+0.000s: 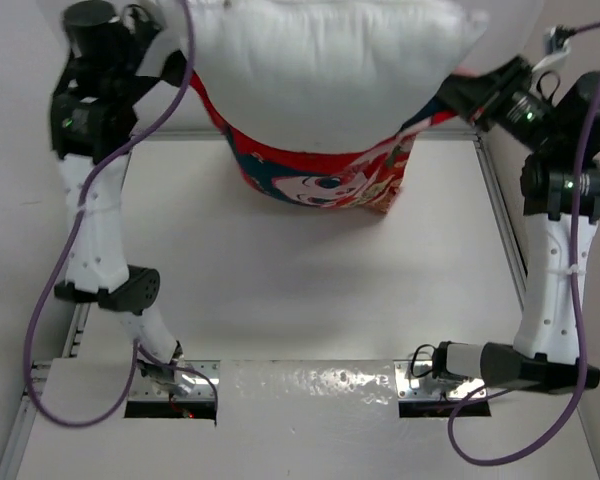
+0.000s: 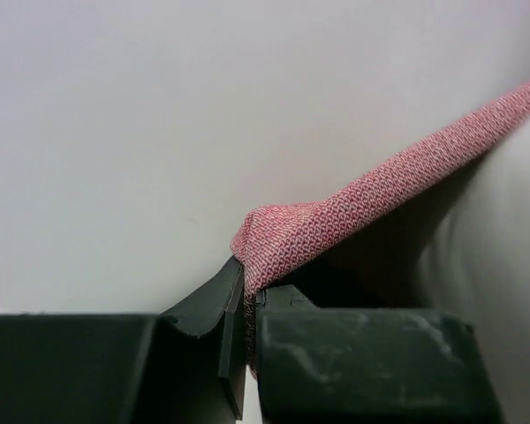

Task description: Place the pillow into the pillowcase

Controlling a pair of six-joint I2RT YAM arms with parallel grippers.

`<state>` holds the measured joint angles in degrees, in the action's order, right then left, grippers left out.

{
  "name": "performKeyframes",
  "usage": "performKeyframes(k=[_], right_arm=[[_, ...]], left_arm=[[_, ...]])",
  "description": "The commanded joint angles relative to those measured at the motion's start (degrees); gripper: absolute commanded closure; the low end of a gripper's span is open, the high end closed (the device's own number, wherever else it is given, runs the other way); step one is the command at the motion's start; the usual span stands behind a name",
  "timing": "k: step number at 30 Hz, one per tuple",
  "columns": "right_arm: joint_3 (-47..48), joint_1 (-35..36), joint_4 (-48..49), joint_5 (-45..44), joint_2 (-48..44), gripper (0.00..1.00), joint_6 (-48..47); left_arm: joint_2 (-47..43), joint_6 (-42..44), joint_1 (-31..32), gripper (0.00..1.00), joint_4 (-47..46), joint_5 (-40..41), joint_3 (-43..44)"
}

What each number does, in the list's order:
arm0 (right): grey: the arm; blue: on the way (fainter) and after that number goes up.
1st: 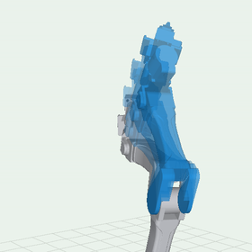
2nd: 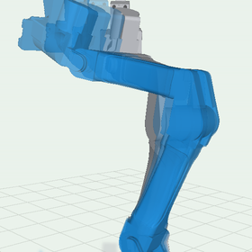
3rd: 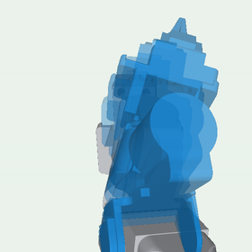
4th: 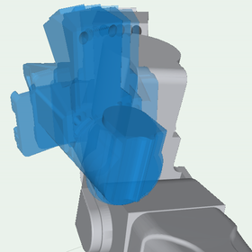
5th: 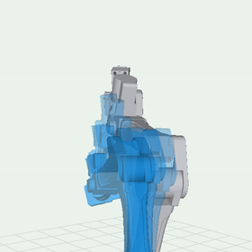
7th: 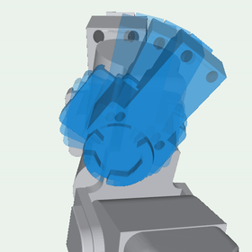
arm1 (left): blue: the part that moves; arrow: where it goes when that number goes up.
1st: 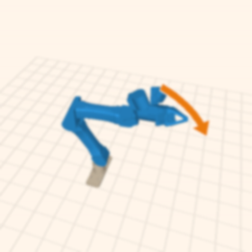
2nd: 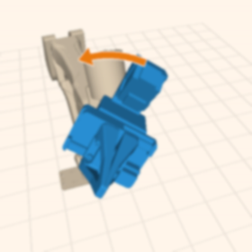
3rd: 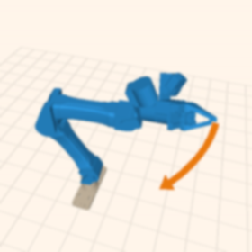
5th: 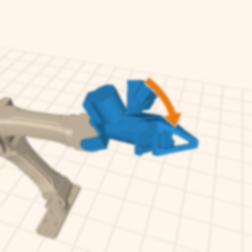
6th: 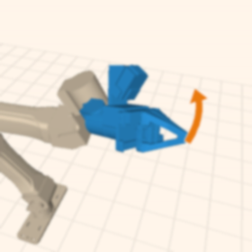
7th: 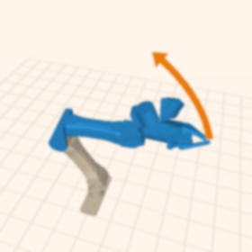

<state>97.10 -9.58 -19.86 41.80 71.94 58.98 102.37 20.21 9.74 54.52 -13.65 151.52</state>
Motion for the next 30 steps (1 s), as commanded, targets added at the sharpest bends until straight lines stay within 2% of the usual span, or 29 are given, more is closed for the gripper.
performKeyframes(k=[1, 2, 3, 5, 6, 7, 8, 9, 10, 11, 12, 13, 14, 15, 16, 17, 18, 19, 20, 21, 22, 23, 24, 25, 26, 27, 28, 29, 30], right_arm=[[11.70, -2.02, 20.94, 3.28, 6.26, 1.00, 19.12], [11.88, -2.02, 23.96, 4.24, 7.67, 1.00, 23.85], [9.80, -1.93, 25.03, 4.34, 8.90, 1.00, 24.51], [7.23, -1.93, 26.35, 1.38, 9.96, 1.00, 28.26], [10.97, -2.10, 29.67, 0.57, 12.15, 1.00, 30.90], [20.23, -2.45, 29.00, -0.57, 16.08, 1.00, 32.58], [49.12, -2.63, 23.34, -2.58, 21.78, 1.00, 30.60], [58.63, -2.72, 19.89, -8.61, 30.71, 1.00, 30.32], [60.47, -2.89, 17.42, -7.36, 30.71, 1.00, 32.14], [46.04, -1.77, 17.57, -3.17, 28.28, 1.00, 29.20], [34.68, 2.51, 13.13, 0.70, 24.08, 1.00, 20.99], [20.38, 10.64, 6.13, -5.09, 12.55, 1.00, 5.42], [0.22, 12.47, 9.10, -11.50, 7.91, 1.00, 4.31], [-1.02, 12.14, 14.53, -11.57, 6.04, 1.00, 6.21], [5.49, 7.96, 12.06, -10.00, 10.63, 1.00, 7.71], [35.31, 7.31, -1.97, -14.16, 15.98, 1.00, 4.77], [51.01, 7.21, -7.16, -16.64, 22.13, 1.00, 2.13], [63.00, 6.25, -10.87, -16.49, 27.67, 1.00, 1.49], [58.08, 6.24, -19.52, -14.66, 26.33, 1.00, -0.69], [47.33, 11.03, -21.35, -14.30, 22.67, 1.00, -9.93], [12.67, 12.30, -15.36, -15.42, 11.23, 1.00, -9.59], [-1.07, 12.05, 6.45, -13.61, 6.68, 1.00, -3.76], [-6.17, 9.26, 14.68, -10.37, 4.72, 1.00, 7.53], [9.27, 7.14, 13.98, -9.99, 9.14, 1.00, 7.03], [28.83, 7.04, -3.35, -13.73, 15.45, 1.00, 2.85], [47.64, 6.77, -8.57, -17.51, 22.56, 1.00, 0.37], [62.01, 4.86, -10.36, -15.19, 26.89, 1.00, 3.22], [52.67, 4.14, -10.64, -11.43, 22.84, 1.00, 3.94], [19.95, 9.96, -9.34, -14.79, 16.97, 1.00, -3.97]], left_arm=[[-5.06, 7.12, -3.50, 1.00, 1.12, 22.68, 5.44], [-5.86, 7.30, -3.50, 1.00, 0.59, 24.62, 6.06], [-6.65, 7.22, -3.50, 1.00, -0.37, 26.03, 5.46], [-8.76, 7.65, -3.50, 1.00, -3.00, 24.47, 3.61], [-9.29, 7.92, -3.50, 1.00, -4.76, 24.98, 3.26], [-9.38, 8.35, -3.50, 1.00, -6.86, 26.21, 3.95], [-9.47, 9.05, -3.50, 1.00, -10.97, 28.57, 5.35], [-9.55, 8.63, -3.50, 1.00, -12.32, 29.81, 8.67], [-9.90, 7.14, -3.50, 1.00, -12.16, 30.60, 9.31], [-10.86, 2.86, -3.50, 1.00, -8.07, 28.35, 8.10], [-12.35, 1.08, -3.50, 1.00, -5.42, 23.98, -2.44], [-16.02, 0.11, -3.50, 1.00, -4.43, 19.84, -9.86], [-16.58, -1.04, -3.50, 1.00, -6.16, 19.02, -16.20], [-12.93, -0.52, -3.58, 1.00, -6.88, 22.23, -14.17], [-9.33, 0.44, -3.67, 1.00, -6.80, 24.87, -5.19], [-6.16, 2.19, -3.67, 1.00, -8.62, 24.38, 11.78], [-9.96, 1.86, -3.67, 1.00, -11.69, 22.02, 9.60], [-15.82, 0.46, -3.67, 1.00, -17.72, 17.47, -8.95], [-20.23, -0.25, -3.67, 1.00, -14.22, 15.95, -13.05], [-20.28, -2.17, -3.67, 1.00, -8.70, 14.89, -17.97], [-20.19, -3.49, -3.67, 1.00, -1.77, 13.23, -29.24], [-17.58, -4.55, -3.76, 1.00, 1.00, 11.56, -28.48], [-13.46, -5.17, -4.28, 1.00, 4.59, 10.24, -20.21], [-8.38, -5.79, -4.29, 1.00, 8.37, 9.70, 9.80], [-5.02, -5.44, -4.29, 1.00, 4.84, 9.52, 15.76], [-12.21, -4.92, -4.29, 1.00, -3.20, 9.43, 6.51], [-20.98, -5.09, -4.29, 1.00, -19.38, 9.43, -21.69], [-26.90, -4.83, -4.29, 1.00, -17.63, 8.56, -25.80], [-25.30, -5.26, -4.29, 1.00, -6.04, 9.34, -27.58]])
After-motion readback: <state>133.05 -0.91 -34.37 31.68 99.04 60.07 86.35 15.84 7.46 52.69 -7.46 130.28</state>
